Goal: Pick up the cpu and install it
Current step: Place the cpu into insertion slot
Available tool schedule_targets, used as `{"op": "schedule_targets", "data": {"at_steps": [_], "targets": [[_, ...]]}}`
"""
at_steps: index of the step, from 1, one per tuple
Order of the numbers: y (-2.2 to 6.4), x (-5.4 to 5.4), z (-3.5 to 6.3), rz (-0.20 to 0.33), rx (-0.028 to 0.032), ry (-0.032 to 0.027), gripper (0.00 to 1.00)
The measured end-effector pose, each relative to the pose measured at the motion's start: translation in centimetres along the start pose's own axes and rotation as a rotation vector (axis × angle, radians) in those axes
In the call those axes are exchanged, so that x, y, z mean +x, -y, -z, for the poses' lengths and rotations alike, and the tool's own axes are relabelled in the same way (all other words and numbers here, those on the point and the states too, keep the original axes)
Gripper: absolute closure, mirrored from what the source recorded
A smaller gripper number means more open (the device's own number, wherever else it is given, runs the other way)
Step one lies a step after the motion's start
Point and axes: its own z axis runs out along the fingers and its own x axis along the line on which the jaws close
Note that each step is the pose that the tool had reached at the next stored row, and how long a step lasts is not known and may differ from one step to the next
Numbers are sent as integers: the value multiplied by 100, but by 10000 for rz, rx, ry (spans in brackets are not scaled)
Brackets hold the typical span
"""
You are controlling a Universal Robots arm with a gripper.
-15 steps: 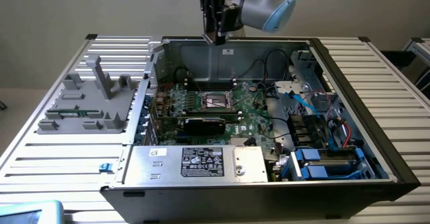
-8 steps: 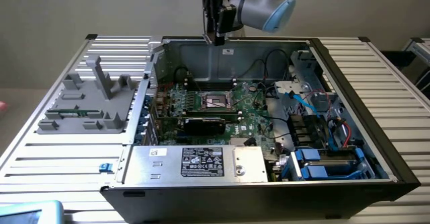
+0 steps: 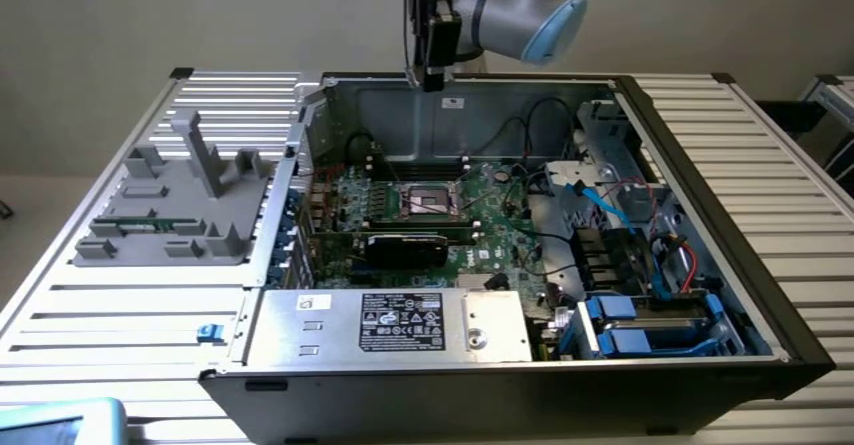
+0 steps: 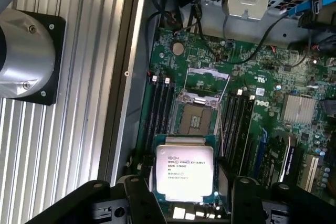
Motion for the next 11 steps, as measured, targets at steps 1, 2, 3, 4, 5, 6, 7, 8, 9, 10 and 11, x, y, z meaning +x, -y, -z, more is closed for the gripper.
{"op": "schedule_targets", "data": {"at_steps": [1, 2, 3, 4, 5, 6, 7, 8, 9, 10, 11], "targets": [[0, 0, -1, -132, -5, 1, 44], [0, 0, -2, -267, -11, 1, 44], [0, 0, -2, -415, -17, 1, 44], [0, 0, -3, -559, -22, 1, 44], [0, 0, -4, -702, -27, 2, 44], [0, 0, -5, -844, -33, 3, 44], [0, 0, -5, -983, -39, 3, 44], [0, 0, -6, -1124, -44, 1, 44], [0, 0, -6, -1250, -49, 0, 44], [0, 0, -7, -1335, -52, 0, 44], [0, 0, -7, -1374, -55, -1, 44]]}}
